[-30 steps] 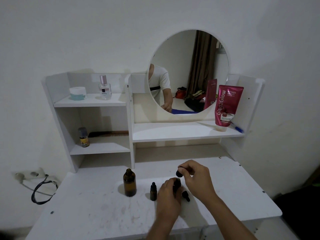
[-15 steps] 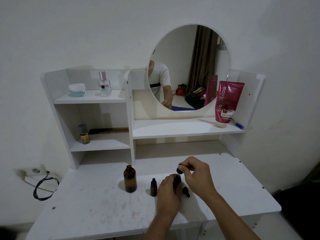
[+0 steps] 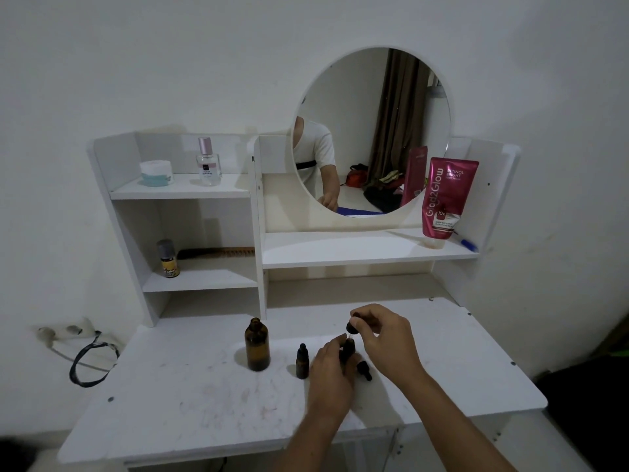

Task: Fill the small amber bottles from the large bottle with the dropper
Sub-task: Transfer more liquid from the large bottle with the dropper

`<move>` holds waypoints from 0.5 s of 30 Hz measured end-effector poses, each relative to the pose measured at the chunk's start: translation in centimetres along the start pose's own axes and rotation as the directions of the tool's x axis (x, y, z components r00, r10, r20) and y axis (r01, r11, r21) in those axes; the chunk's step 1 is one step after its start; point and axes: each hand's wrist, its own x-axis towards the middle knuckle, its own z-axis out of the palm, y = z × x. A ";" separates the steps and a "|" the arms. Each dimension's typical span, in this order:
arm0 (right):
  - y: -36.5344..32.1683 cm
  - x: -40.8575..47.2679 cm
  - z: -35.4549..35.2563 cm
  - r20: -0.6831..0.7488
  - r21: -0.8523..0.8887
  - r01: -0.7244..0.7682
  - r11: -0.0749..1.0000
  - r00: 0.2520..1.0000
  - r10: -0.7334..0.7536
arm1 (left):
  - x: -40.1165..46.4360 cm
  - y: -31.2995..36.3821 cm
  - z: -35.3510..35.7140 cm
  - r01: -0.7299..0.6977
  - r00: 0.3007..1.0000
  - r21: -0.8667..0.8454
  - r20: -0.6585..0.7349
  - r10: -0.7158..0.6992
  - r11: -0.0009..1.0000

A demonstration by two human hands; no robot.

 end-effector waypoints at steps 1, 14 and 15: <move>-0.2 -0.1 -0.1 -0.009 0.005 0.005 1.000 1.000 -0.005 | 0.1 -0.4 0.1 0.023 1.000 -0.030 -0.001 -0.023 0.999; -5.5 0.0 -0.5 -0.198 0.040 0.175 0.984 0.966 -0.164 | -4.8 0.4 -5.8 0.079 0.992 -0.112 0.105 -0.067 0.991; -6.1 0.0 -0.1 -0.188 0.054 0.188 0.981 0.966 -0.175 | -5.3 0.4 -6.8 0.069 0.993 -0.116 0.102 -0.057 0.991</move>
